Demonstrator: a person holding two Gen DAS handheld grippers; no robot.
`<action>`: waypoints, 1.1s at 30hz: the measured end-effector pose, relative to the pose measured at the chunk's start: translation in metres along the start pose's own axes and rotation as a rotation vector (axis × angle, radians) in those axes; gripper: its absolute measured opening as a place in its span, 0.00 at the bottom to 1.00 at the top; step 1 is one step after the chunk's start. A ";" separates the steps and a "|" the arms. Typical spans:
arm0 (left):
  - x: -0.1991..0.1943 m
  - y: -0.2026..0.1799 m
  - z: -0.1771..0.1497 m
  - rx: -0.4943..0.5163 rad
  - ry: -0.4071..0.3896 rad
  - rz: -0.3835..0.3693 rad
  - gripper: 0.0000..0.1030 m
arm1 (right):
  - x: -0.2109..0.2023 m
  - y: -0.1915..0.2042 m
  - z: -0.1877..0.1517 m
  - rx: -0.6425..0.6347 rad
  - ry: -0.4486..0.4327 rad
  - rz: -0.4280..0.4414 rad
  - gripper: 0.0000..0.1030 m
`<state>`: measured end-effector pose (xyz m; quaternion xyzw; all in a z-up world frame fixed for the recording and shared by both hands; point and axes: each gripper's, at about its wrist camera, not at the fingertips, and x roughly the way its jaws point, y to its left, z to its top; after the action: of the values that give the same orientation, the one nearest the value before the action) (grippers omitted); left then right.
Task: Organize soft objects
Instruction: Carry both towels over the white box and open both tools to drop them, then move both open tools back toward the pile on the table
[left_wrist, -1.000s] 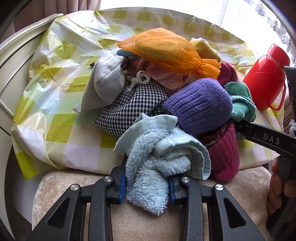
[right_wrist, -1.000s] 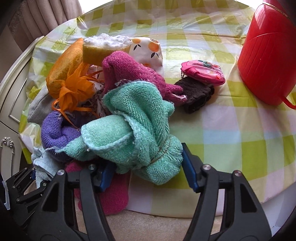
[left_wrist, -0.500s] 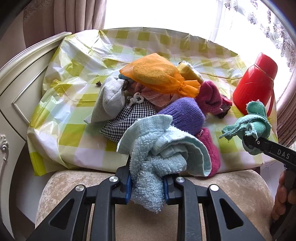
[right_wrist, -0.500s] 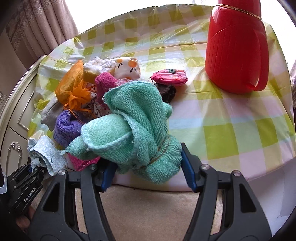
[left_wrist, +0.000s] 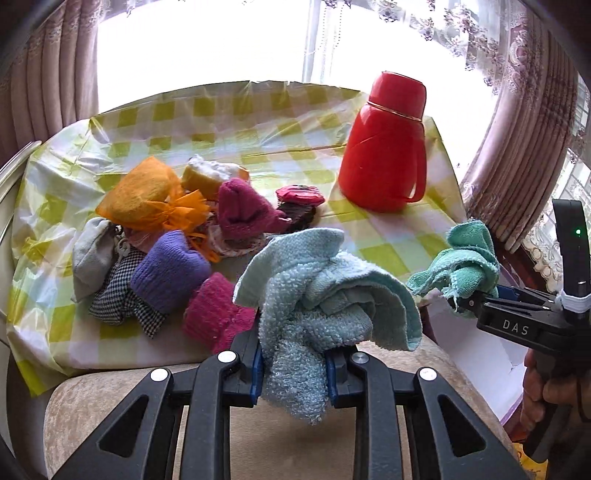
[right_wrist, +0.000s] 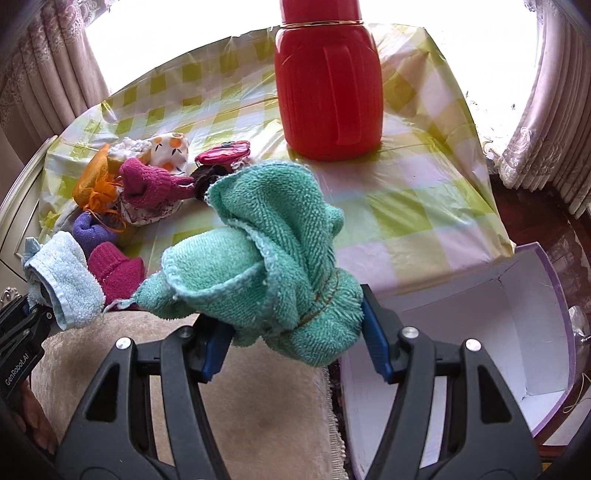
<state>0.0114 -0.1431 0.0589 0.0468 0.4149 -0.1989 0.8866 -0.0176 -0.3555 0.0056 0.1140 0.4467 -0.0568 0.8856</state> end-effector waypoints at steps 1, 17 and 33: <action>0.001 -0.010 0.002 0.017 0.003 -0.023 0.26 | -0.003 -0.009 -0.003 0.012 0.000 -0.012 0.64; 0.017 -0.169 0.002 0.301 0.107 -0.306 0.53 | -0.055 -0.126 -0.043 0.195 -0.036 -0.268 0.66; 0.017 -0.131 0.002 0.219 0.094 -0.170 0.81 | -0.069 -0.139 -0.043 0.215 -0.131 -0.391 0.91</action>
<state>-0.0287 -0.2693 0.0577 0.1172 0.4341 -0.3151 0.8358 -0.1201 -0.4792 0.0152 0.1150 0.3933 -0.2819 0.8675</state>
